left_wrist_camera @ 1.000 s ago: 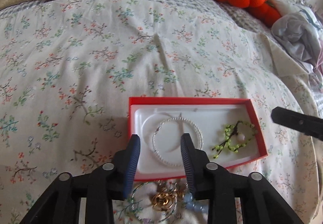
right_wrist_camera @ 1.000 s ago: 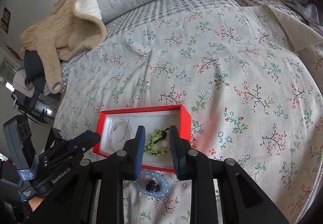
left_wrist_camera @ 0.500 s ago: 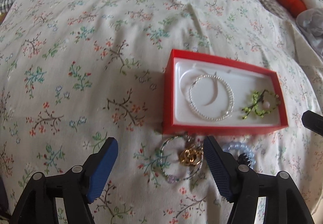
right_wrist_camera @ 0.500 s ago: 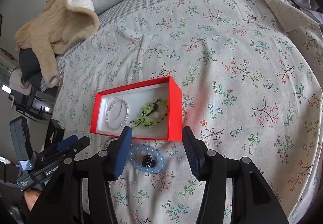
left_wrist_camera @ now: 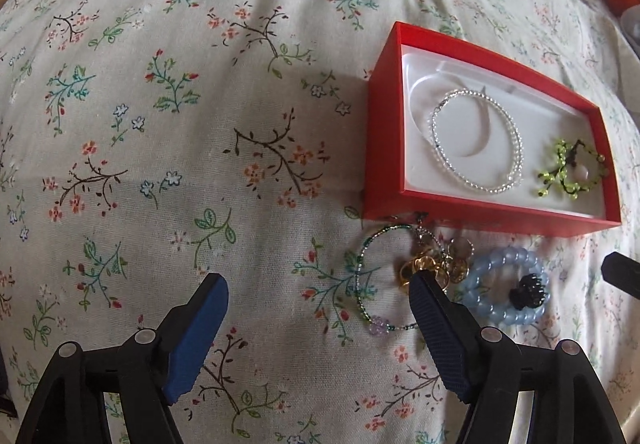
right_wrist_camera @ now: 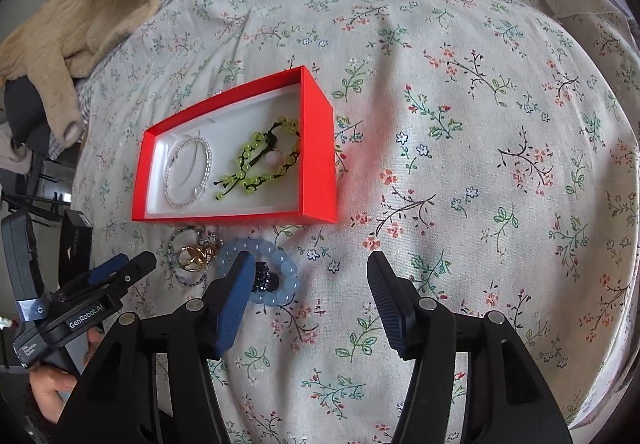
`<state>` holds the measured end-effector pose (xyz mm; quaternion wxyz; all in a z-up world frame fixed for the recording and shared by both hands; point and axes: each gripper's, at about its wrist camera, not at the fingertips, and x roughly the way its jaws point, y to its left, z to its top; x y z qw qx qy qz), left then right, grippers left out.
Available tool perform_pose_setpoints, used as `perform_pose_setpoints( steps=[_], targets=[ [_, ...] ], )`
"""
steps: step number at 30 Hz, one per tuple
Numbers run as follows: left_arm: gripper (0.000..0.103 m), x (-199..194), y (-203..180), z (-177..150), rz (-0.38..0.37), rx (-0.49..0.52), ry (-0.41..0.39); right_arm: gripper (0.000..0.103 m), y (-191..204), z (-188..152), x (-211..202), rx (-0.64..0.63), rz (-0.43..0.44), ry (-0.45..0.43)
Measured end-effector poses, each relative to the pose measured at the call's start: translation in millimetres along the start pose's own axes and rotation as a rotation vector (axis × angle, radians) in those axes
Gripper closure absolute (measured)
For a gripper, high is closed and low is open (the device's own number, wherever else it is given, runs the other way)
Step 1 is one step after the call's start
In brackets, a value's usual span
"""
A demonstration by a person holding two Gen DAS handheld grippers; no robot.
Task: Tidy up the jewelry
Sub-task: 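Close the left tool on the gold flower ring beside the box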
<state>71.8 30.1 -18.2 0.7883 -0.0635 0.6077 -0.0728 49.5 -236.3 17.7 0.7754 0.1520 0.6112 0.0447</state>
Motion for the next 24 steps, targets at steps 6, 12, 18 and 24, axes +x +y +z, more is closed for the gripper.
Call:
perform_pose_setpoints(
  steps=[6, 12, 18, 24],
  targets=[
    [0.03, 2.1, -11.1, -2.1, -0.103, 0.015, 0.023, 0.042, 9.2, -0.1, 7.2, -0.026, -0.006, 0.016],
    [0.055, 14.2, -29.6, -3.3, -0.132, 0.054, 0.06, 0.042, 11.3, 0.6, 13.4, -0.029, -0.021, 0.03],
    [0.072, 26.0, -41.5, -0.7, -0.114, 0.078, 0.066, 0.042, 9.4, -1.2, 13.3, -0.031, -0.025, 0.032],
    [0.081, 25.8, -51.6, 2.3, -0.109, 0.106, 0.041, 0.042, 10.4, -1.8, 13.7, -0.027, -0.025, 0.033]
  ],
)
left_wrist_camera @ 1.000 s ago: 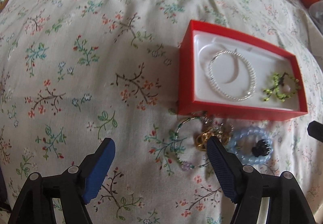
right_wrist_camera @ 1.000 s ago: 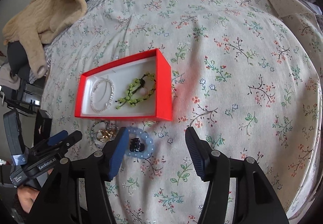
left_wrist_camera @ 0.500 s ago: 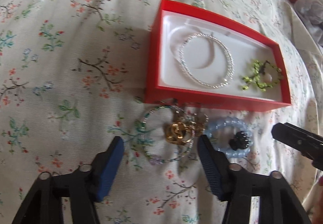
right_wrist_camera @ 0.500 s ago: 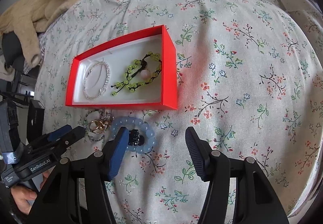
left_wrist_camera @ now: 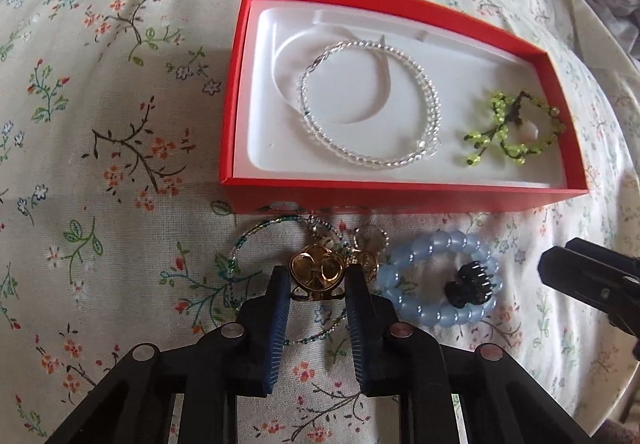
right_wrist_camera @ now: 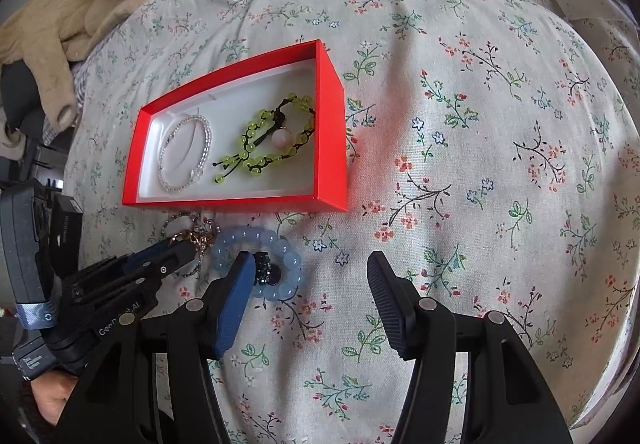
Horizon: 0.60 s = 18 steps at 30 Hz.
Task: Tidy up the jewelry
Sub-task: 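Close the left tool on the gold flower ring beside the box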
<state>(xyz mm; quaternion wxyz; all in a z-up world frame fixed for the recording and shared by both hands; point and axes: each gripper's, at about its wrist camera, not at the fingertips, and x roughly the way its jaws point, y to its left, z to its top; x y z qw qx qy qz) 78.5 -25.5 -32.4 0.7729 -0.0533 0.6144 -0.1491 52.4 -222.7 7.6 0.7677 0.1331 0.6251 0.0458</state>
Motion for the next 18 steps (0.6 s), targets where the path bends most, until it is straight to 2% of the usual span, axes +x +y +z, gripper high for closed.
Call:
perform_pose_setpoints(
  steps=[5, 12, 16, 18],
  targets=[
    [0.081, -12.3, 0.2, 1.5, -0.015, 0.004, -0.031, 0.042, 4.4, -0.1, 2.2, -0.009, 0.005, 0.004],
    [0.081, -18.6, 13.7, -0.6, -0.004, -0.011, -0.037, 0.042, 19.6, -2.6, 12.4, -0.051, -0.003, 0.025],
    [0.081, -21.9, 19.5, -1.4, -0.003, -0.02, -0.041, 0.043, 26.8, -2.3, 16.8, -0.061, 0.02, 0.033],
    [0.081, -23.3, 23.7, -2.6, -0.004, -0.024, -0.045, 0.054, 30.6, -1.9, 18.9, -0.065, 0.036, 0.038]
  ],
)
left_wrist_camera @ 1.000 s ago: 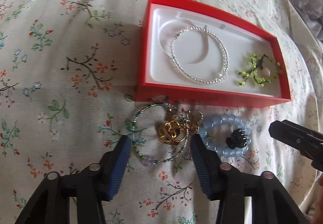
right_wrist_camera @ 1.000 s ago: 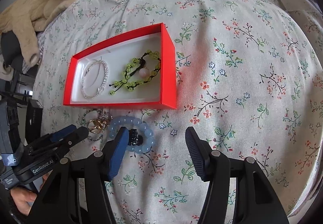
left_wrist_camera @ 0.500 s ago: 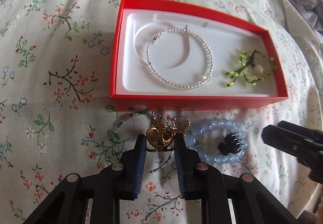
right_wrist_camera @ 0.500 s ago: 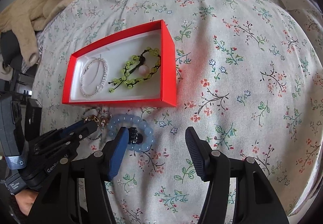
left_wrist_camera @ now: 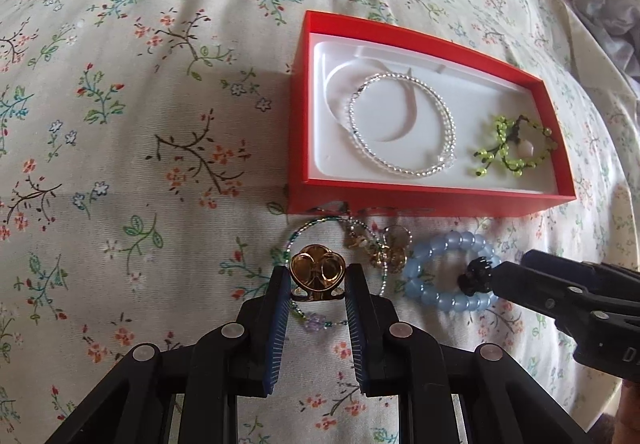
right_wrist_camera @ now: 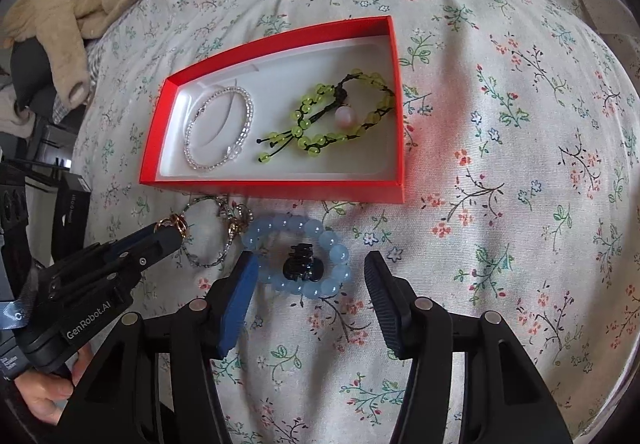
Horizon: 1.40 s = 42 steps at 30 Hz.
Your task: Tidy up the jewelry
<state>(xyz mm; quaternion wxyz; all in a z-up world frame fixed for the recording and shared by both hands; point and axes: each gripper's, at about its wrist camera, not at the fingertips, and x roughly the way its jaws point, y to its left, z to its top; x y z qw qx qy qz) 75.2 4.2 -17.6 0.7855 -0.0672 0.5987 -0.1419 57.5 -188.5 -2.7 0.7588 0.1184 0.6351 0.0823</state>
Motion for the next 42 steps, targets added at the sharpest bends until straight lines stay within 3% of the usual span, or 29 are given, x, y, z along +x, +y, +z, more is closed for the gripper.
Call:
perform_pose_setpoints(
  steps=[5, 17, 20, 32, 42],
  targets=[
    [0.081, -8.0, 8.7, -6.4, -0.004, -0.007, -0.003, 0.066, 7.9, 0.2, 9.7, -0.018, 0.002, 0.022],
    [0.081, -6.9, 6.1, -6.6, -0.001, -0.006, 0.001, 0.08, 6.1, 2.7, 21.5, -0.013, -0.016, 0.039],
    [0.081, -7.5, 6.4, -7.5, 0.0, -0.008, 0.0, 0.089, 7.7, 2.6, 23.0, -0.019, -0.022, 0.04],
    [0.081, -20.0, 6.0, -5.8, -0.02, -0.012, -0.035, 0.089, 13.6, 0.1, 5.7, -0.046, 0.002, -0.007],
    [0.081, -52.3, -6.0, 1.5, -0.115, -0.012, -0.173, 0.089, 6.6, 0.4, -37.2, -0.016, 0.082, -0.116]
  ],
)
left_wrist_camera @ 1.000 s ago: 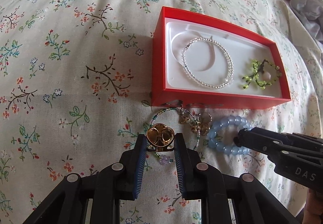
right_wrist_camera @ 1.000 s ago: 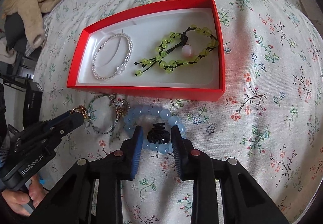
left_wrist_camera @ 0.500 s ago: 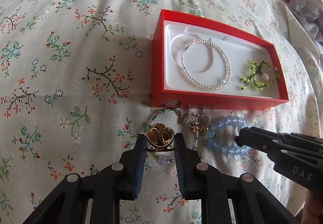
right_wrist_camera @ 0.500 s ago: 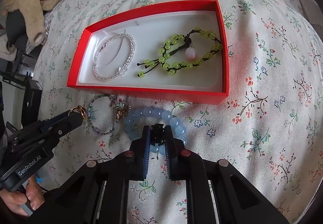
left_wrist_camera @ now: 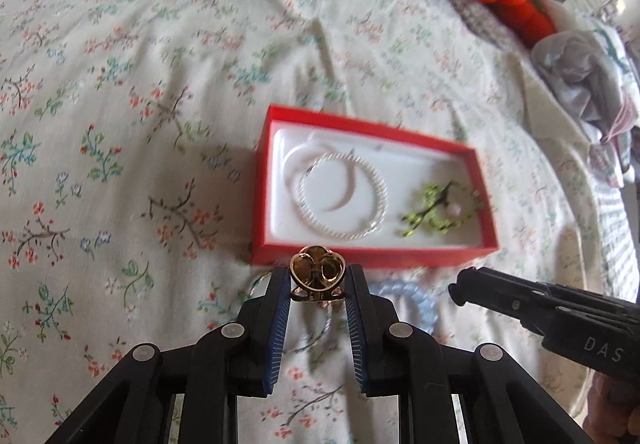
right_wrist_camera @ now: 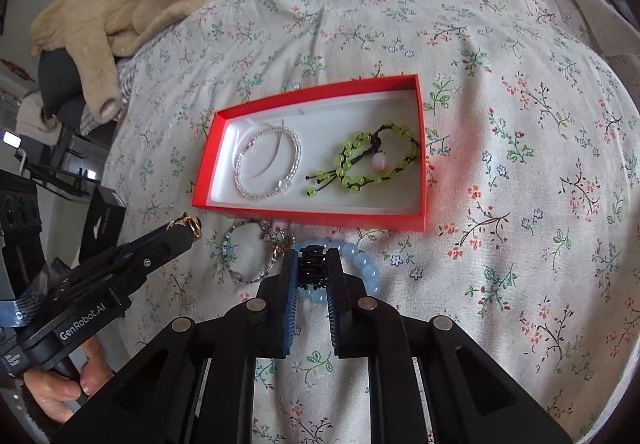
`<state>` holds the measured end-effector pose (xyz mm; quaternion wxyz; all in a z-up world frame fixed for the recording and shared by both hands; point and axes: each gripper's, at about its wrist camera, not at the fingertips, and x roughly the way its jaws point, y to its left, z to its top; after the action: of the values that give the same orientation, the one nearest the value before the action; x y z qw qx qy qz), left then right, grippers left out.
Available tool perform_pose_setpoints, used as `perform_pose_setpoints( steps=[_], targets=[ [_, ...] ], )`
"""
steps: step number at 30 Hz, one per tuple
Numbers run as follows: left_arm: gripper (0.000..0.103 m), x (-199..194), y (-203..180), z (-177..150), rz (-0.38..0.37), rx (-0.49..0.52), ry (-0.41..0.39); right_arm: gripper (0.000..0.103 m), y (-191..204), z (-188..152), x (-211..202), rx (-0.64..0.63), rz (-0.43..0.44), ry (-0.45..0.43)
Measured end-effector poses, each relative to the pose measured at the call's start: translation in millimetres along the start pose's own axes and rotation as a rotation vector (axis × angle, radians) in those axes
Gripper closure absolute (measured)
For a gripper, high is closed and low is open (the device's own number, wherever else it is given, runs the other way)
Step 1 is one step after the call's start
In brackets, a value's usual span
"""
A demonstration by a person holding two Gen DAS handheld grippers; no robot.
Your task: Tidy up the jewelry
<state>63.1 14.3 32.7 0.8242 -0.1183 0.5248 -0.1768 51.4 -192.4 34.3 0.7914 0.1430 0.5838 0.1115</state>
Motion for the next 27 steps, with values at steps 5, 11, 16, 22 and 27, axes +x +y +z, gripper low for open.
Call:
perform_pose_setpoints(
  steps=[5, 11, 16, 22, 27],
  targets=[
    [0.081, 8.2, -9.8, 8.5, -0.009, 0.012, -0.031, 0.089, -10.9, 9.4, -14.5, 0.026, 0.0, -0.058],
    [0.081, 28.3, -15.1, 22.1, -0.005, 0.02, -0.059, 0.089, -22.4, 27.4, -14.2, 0.04, -0.021, -0.109],
    [0.081, 47.0, -16.1, 31.6, 0.017, 0.011, -0.06, 0.089, -23.7, 36.0, -6.9, 0.039, -0.02, -0.116],
    [0.081, 63.5, -17.0, 38.0, 0.046, 0.008, -0.053, 0.089, -21.4, 41.0, 4.9, 0.021, -0.029, -0.106],
    [0.081, 67.8, -17.1, 41.6, 0.047, 0.003, -0.054, 0.089, -22.6, 44.9, 9.1, 0.015, -0.031, -0.109]
  ],
)
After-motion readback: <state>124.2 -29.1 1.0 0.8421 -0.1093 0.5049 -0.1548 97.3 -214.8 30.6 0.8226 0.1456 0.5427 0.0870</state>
